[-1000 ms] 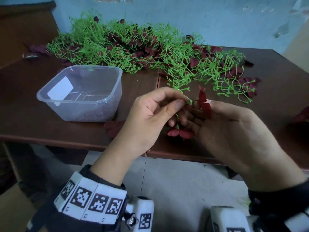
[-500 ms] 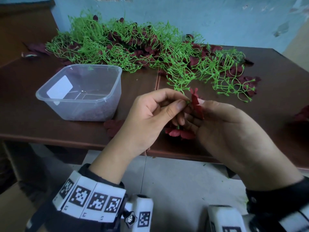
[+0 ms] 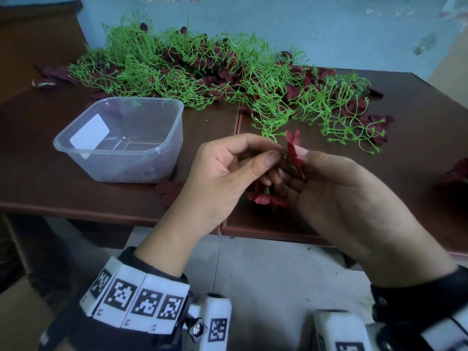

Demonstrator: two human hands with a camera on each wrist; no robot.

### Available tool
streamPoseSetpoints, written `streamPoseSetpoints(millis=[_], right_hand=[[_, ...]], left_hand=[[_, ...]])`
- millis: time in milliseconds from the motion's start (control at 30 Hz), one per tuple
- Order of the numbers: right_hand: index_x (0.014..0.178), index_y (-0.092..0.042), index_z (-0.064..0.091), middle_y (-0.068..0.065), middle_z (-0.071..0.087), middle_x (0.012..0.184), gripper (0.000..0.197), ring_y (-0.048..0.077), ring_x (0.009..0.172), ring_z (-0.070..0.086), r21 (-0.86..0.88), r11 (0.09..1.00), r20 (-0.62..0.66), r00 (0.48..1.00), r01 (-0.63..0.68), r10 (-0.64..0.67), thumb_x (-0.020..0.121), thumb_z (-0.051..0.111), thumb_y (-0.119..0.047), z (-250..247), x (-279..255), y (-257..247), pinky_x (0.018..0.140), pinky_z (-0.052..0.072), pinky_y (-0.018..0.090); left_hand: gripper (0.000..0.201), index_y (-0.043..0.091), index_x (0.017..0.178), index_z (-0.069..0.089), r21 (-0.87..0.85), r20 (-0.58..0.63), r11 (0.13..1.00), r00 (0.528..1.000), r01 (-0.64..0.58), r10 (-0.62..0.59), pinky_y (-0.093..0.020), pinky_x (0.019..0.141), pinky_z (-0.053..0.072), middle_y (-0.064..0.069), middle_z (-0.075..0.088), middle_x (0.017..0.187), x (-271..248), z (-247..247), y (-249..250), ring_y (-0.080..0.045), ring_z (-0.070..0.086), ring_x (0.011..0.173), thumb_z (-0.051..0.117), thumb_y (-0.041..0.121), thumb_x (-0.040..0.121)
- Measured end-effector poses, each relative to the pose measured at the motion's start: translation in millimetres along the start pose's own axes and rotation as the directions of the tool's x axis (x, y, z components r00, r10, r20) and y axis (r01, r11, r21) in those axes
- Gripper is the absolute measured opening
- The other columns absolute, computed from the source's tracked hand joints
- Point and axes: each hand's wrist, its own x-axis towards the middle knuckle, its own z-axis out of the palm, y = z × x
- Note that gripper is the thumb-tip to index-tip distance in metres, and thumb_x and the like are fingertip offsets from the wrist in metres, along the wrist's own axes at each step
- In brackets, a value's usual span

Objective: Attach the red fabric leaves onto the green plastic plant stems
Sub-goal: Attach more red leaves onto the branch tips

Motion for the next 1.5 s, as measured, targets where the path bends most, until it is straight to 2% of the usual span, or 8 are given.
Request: streamPoseSetpoints(millis=[300,533,833,933,1000,1100,1267,1500], right_hand=[[0.09,0.002,0.066,0.015,0.058,0.079,0.023,0.021,0.075,0.065,-0.011,1.0,-0.051,0.998,0.022,-0.023,0.08,0.064,-0.019,1.7,-0.7,0.8,0.081,0.055,0.032],[0.071,-0.002,0.073,0.008,0.063,0.064,0.018,0.015,0.065,0.064,-0.118,0.991,-0.133,0.988,0.066,-0.081,0.078,0.061,-0.014,8.0,-4.2,-1.7,0.083,0.044,0.039],[0.078,0.001,0.071,0.01,0.065,0.065,0.019,0.022,0.069,0.066,-0.145,0.988,-0.155,0.986,0.044,-0.067,0.078,0.063,-0.016,7.2,-4.7,-1.5,0.089,0.047,0.048],[0.078,0.001,0.071,0.011,0.067,0.067,0.02,0.03,0.074,0.066,-0.198,0.98,-0.14,0.988,0.031,-0.059,0.081,0.064,-0.017,7.2,-5.1,-0.2,0.097,0.044,0.066],[0.076,0.001,0.071,0.01,0.068,0.067,0.02,0.027,0.072,0.067,-0.208,0.978,-0.131,0.99,0.025,-0.053,0.081,0.064,-0.017,8.0,-5.4,-0.6,0.093,0.049,0.06],[0.07,-0.004,0.074,0.008,0.067,0.065,0.018,0.021,0.066,0.068,-0.197,0.98,-0.088,0.995,0.037,-0.056,0.08,0.064,-0.016,8.4,-6.0,-1.5,0.077,0.056,0.038],[0.091,0.01,0.071,0.02,0.067,0.083,0.031,0.03,0.08,0.064,-0.24,0.971,-0.052,0.999,-0.001,-0.012,0.076,0.068,-0.017,5.0,-5.7,-0.8,0.082,0.055,0.042],[0.083,-0.003,0.076,0.014,0.067,0.078,0.02,0.025,0.077,0.065,-0.211,0.976,-0.079,0.996,-0.051,0.034,0.081,0.064,-0.019,1.0,-5.0,-2.5,0.091,0.043,0.046]], left_hand=[[0.015,0.003,0.099,0.07,0.048,-0.008,0.999,1.0,-0.003,0.004,-0.022,0.066,0.052,-0.023,0.068,0.081,-0.4,-0.2,-0.9,-0.013,0.066,0.067,0.067,0.012,0.088],[0.02,0.0,0.1,0.07,0.077,-0.028,0.997,1.0,0.005,-0.003,-0.022,0.067,0.054,-0.003,0.072,0.082,0.3,-0.2,-1.9,-0.01,0.067,0.07,0.07,0.014,0.086],[0.01,0.001,0.098,0.07,0.115,-0.014,0.993,1.0,0.0,0.002,-0.024,0.067,0.054,-0.013,0.069,0.083,-0.1,-2.3,0.3,-0.014,0.066,0.071,0.07,0.003,0.088],[0.011,-0.004,0.096,0.068,0.112,-0.03,0.994,1.0,0.006,-0.002,-0.036,0.071,0.057,-0.023,0.068,0.083,-0.3,-3.6,-0.9,-0.019,0.067,0.074,0.068,0.002,0.087],[0.011,-0.006,0.096,0.066,0.107,-0.023,0.994,1.0,0.004,-0.002,-0.048,0.075,0.057,-0.029,0.067,0.088,0.0,-3.2,-0.1,-0.023,0.068,0.077,0.067,0.001,0.088],[0.006,0.002,0.094,0.065,0.098,0.001,0.995,1.0,0.001,-0.001,-0.033,0.072,0.058,-0.014,0.068,0.083,0.2,-3.5,0.7,-0.016,0.068,0.074,0.064,-0.001,0.088],[0.016,-0.009,0.103,0.061,0.081,0.058,0.996,0.998,0.026,-0.03,-0.015,0.063,0.05,0.001,0.065,0.077,-0.5,-4.2,-2.3,-0.003,0.061,0.065,0.06,-0.002,0.089],[0.013,-0.001,0.101,0.065,0.043,0.064,0.996,0.995,0.073,-0.076,-0.02,0.066,0.052,-0.013,0.066,0.082,0.0,-3.0,-0.9,-0.011,0.062,0.067,0.065,0.006,0.089]])
